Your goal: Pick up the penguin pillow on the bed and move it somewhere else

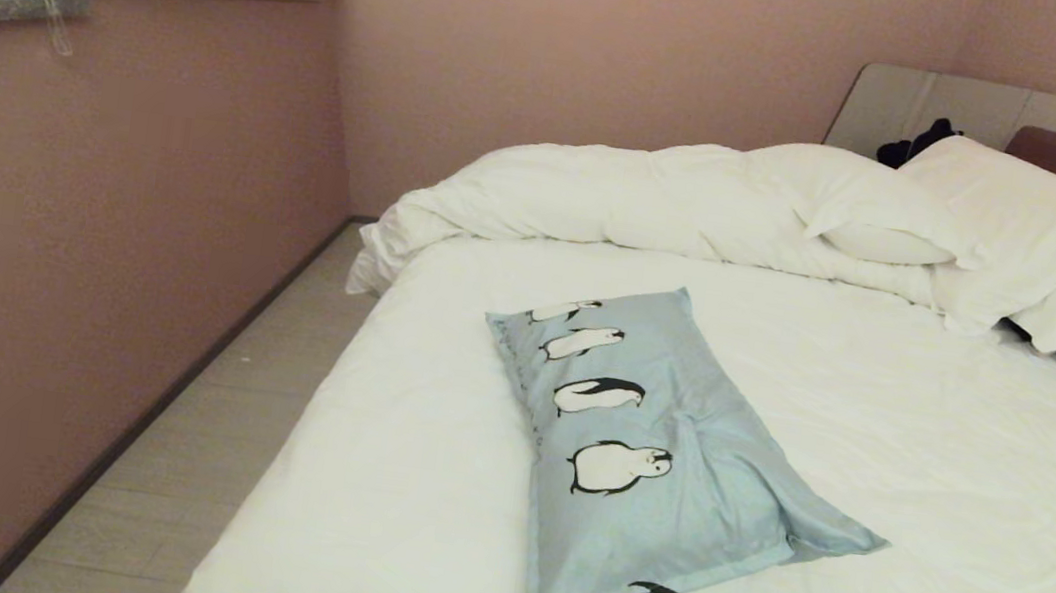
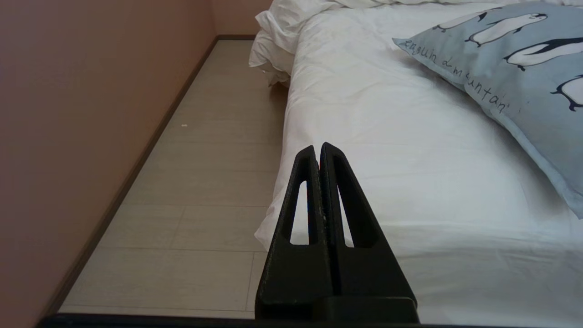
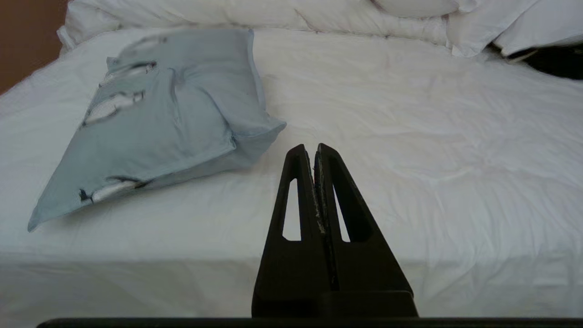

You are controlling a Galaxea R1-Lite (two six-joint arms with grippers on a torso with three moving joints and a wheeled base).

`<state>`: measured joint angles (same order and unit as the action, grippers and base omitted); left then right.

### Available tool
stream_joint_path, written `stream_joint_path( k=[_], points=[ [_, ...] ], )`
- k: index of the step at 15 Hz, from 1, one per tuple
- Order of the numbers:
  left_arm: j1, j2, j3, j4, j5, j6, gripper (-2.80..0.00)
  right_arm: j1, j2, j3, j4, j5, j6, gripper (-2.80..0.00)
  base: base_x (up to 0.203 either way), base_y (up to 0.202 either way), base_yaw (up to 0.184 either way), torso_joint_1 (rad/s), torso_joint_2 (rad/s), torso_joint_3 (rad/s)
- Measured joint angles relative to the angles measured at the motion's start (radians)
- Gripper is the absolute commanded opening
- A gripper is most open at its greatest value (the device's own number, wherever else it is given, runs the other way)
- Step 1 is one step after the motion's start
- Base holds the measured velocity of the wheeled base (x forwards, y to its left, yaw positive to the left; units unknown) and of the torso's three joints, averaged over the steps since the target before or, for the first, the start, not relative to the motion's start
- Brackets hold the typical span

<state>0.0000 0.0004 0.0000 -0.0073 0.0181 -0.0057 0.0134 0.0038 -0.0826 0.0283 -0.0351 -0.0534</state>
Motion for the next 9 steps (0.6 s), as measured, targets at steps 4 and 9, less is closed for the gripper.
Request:
stream_joint_path(
  k=[4,9],
  points=[
    [0.000,0.000,0.000,0.000,-0.001,0.000,-2.80,0.000,0.000,0.051,0.002,0.021,0.003,-2.80,0.000,0.000,0.000,0.000,0.00,0.000],
    [0.000,0.000,0.000,0.000,-0.001,0.000,-2.80,0.000,-0.001,0.072,0.002,0.044,0.002,-2.80,0.000,0.000,0.000,0.000,0.00,0.000]
  ],
)
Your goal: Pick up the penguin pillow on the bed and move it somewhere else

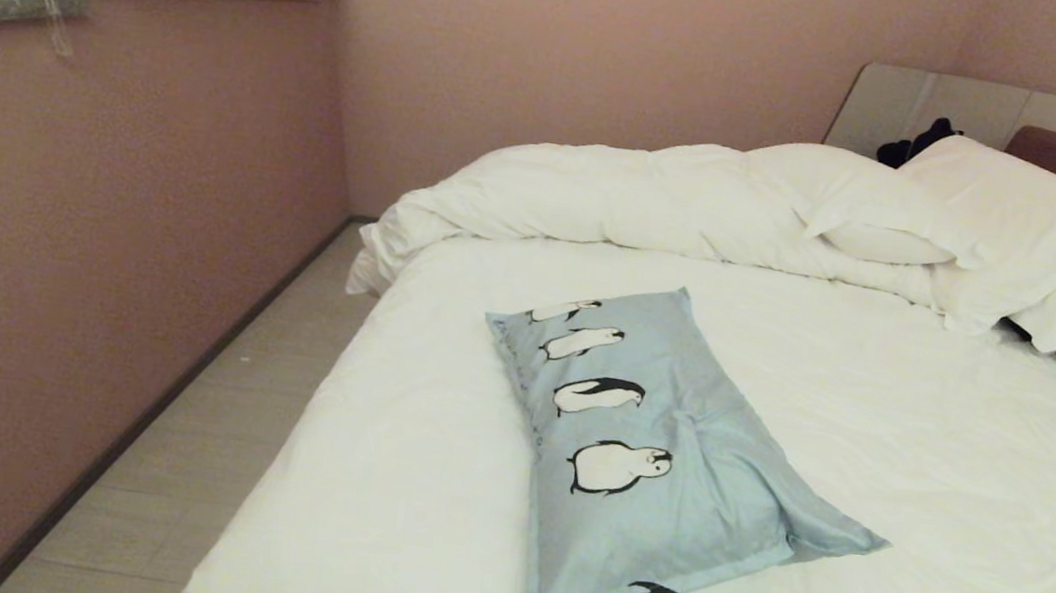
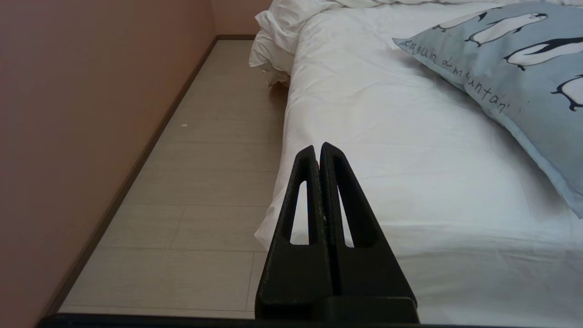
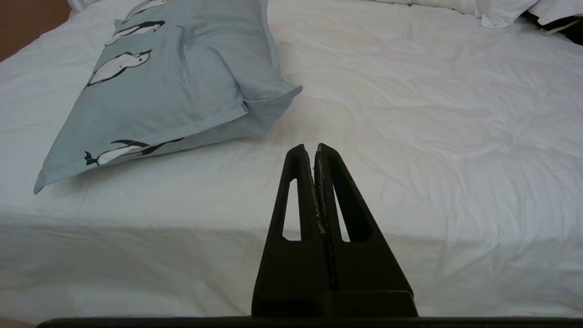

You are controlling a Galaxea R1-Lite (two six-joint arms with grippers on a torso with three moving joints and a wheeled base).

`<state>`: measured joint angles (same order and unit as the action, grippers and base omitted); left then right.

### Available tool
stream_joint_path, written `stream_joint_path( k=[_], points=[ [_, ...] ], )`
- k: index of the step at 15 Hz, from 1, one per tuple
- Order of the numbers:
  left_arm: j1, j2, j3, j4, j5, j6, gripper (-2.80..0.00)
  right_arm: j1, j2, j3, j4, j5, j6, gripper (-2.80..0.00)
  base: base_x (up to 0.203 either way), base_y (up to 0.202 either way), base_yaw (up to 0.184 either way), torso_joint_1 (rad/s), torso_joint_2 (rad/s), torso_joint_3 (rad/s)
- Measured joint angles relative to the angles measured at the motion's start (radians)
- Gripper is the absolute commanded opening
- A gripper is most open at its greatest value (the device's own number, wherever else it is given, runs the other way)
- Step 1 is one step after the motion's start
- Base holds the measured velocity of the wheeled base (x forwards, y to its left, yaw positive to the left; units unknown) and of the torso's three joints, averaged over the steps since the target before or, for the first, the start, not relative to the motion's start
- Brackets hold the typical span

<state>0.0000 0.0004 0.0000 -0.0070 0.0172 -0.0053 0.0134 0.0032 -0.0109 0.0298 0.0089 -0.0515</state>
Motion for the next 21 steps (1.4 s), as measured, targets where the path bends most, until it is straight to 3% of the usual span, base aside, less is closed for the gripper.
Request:
stream_joint_path(
  k=[8,21],
  points=[
    [0.000,0.000,0.000,0.000,0.000,0.000,-2.80,0.000,0.000,0.002,-0.003,-0.009,0.049,-2.80,0.000,0.000,0.000,0.000,0.00,0.000],
    [0.000,0.000,0.000,0.000,0.000,-0.001,-2.80,0.000,-0.001,0.003,-0.006,-0.009,0.049,-2.80,0.000,0.000,0.000,0.000,0.00,0.000]
  ],
)
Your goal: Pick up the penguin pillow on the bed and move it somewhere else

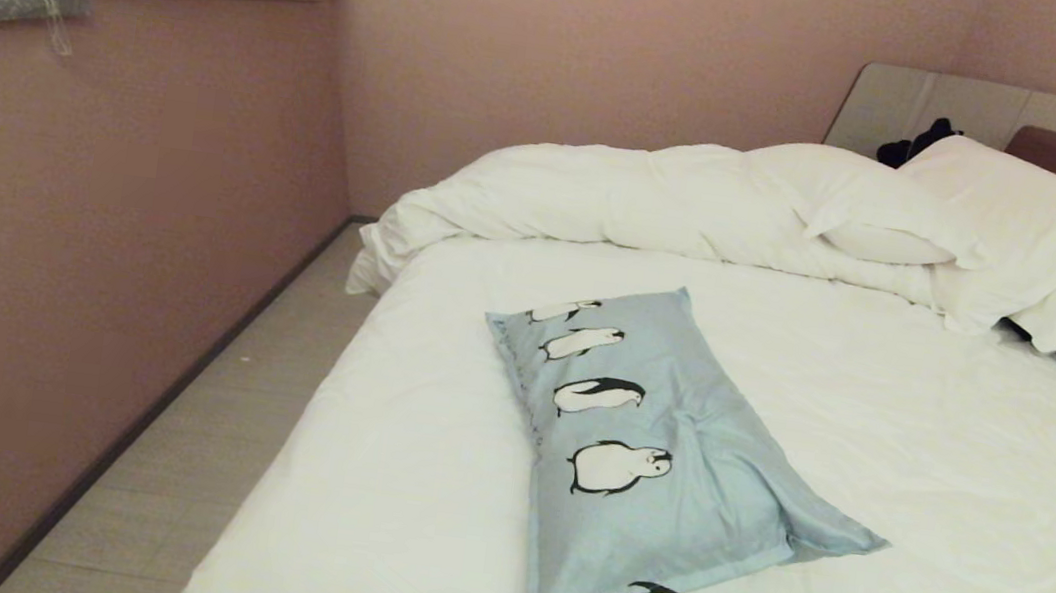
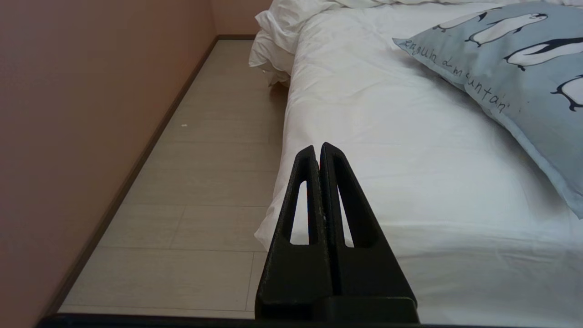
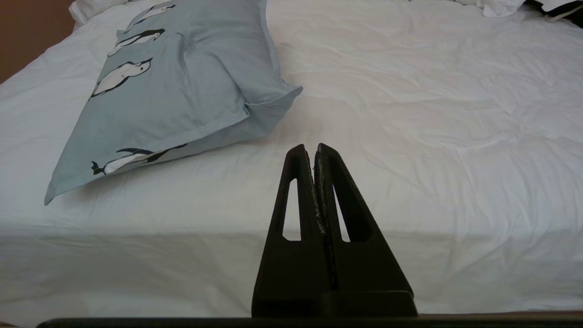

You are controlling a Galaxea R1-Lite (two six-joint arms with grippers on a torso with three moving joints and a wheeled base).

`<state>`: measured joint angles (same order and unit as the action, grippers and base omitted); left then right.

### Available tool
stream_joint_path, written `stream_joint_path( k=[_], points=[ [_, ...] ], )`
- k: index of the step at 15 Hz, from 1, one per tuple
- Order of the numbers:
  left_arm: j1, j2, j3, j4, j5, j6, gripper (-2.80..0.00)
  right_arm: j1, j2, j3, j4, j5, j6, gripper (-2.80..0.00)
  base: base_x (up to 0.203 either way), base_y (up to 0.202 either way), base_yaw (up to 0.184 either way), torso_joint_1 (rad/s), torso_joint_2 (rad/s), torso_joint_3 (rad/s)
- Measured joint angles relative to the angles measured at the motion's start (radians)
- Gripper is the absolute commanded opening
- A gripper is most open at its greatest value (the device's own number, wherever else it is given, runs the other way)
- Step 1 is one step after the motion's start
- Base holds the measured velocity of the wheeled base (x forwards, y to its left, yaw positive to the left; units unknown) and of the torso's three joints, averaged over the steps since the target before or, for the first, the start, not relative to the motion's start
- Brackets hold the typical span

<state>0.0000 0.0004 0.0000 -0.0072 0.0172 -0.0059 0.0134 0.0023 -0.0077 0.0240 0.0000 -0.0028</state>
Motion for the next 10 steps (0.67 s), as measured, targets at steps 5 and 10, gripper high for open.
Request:
stream_joint_path(
  k=[5,10],
  points=[
    [0.000,0.000,0.000,0.000,0.000,0.001,-2.80,0.000,0.000,0.000,0.000,0.000,-0.001,-2.80,0.000,0.000,0.000,0.000,0.00,0.000],
    [0.000,0.000,0.000,0.000,0.000,0.000,-2.80,0.000,0.000,0.000,0.000,0.000,-0.001,-2.80,0.000,0.000,0.000,0.000,0.00,0.000]
  ],
)
